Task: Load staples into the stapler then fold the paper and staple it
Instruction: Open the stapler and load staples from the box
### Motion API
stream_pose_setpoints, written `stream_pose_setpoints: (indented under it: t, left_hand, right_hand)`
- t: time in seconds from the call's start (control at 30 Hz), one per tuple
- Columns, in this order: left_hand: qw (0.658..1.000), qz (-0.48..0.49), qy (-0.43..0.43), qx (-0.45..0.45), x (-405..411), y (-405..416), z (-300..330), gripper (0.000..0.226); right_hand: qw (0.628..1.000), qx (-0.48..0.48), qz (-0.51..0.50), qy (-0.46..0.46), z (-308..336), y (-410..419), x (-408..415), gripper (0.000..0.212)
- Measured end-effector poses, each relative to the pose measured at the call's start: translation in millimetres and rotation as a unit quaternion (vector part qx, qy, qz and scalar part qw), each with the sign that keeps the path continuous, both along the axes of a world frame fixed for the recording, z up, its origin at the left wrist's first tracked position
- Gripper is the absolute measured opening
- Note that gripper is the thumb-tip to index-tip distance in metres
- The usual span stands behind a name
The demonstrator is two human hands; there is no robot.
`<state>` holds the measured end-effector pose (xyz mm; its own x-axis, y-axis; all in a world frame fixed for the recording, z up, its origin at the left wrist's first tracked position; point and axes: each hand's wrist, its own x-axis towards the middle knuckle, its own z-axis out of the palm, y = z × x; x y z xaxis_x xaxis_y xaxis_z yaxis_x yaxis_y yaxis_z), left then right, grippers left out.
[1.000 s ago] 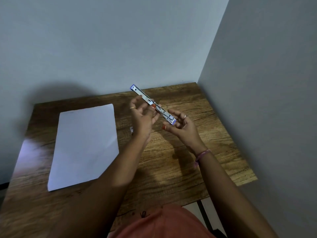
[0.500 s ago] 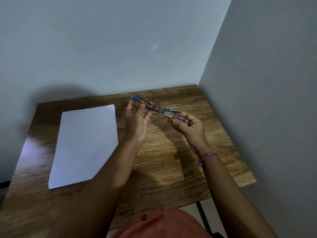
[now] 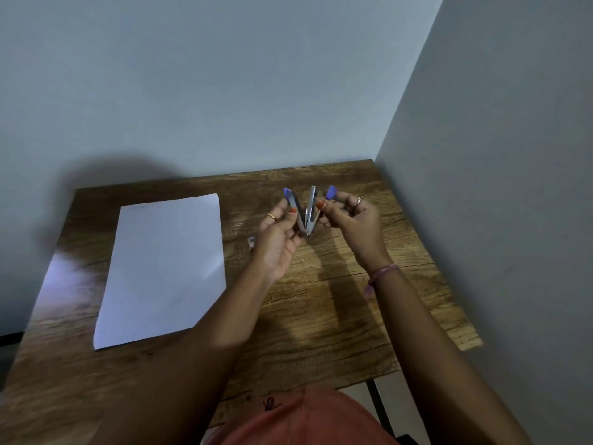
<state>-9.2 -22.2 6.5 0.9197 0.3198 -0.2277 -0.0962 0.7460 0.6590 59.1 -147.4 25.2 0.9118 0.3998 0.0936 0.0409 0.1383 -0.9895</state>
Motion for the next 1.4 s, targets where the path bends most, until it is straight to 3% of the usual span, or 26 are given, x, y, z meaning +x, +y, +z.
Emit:
stream_pose_setpoints:
  t: [0.13,0.2,0.33,0.47,0.63,0.83,1.07,1.4]
  left_hand:
    - [0.999,-0.040,0.014,-0.021,-1.5,-8.4,2.1,0.037]
    - [0.998,-0.044,0.029,-0.025,-0.3,-6.6,2.6,0.038]
    - [0.995,-0.086,0.058,-0.005,-2.3,-6.7,3.8,0.033]
    - [0.990,-0.120,0.072,-0.015,-3.8,-14.0,2.7,0.028]
    - [0.989,-0.113,0.098,-0.018,-3.1,-11.7,-1.1,0.018]
    - [0.985,-0.080,0.149,0.028,-4.2,-10.2,-12.5,0.026]
    - [0.987,-0.104,0.099,0.067,-9.5,-15.2,-19.6,0.037]
    - [0.983,-0.052,0.131,0.118,-9.6,-25.3,-25.1,0.034]
  right_hand:
    - [0.999,-0.015,-0.017,0.026,-5.5,5.8,4.6,0.024]
    - [0.994,0.008,0.019,0.107,-7.7,5.7,5.3,0.028]
    - [0.952,0.078,0.146,0.259,-13.3,3.7,5.2,0.042]
    - [0.913,0.141,0.194,0.330,-17.0,6.4,5.0,0.056]
    - [0.905,0.137,0.182,0.360,-20.8,9.3,6.9,0.053]
    - [0.911,0.120,0.178,0.352,-24.4,10.2,9.6,0.030]
    - [0.924,0.081,0.137,0.349,-26.4,12.1,15.0,0.027]
    - [0.943,0.049,0.101,0.313,-32.0,15.7,5.3,0.020]
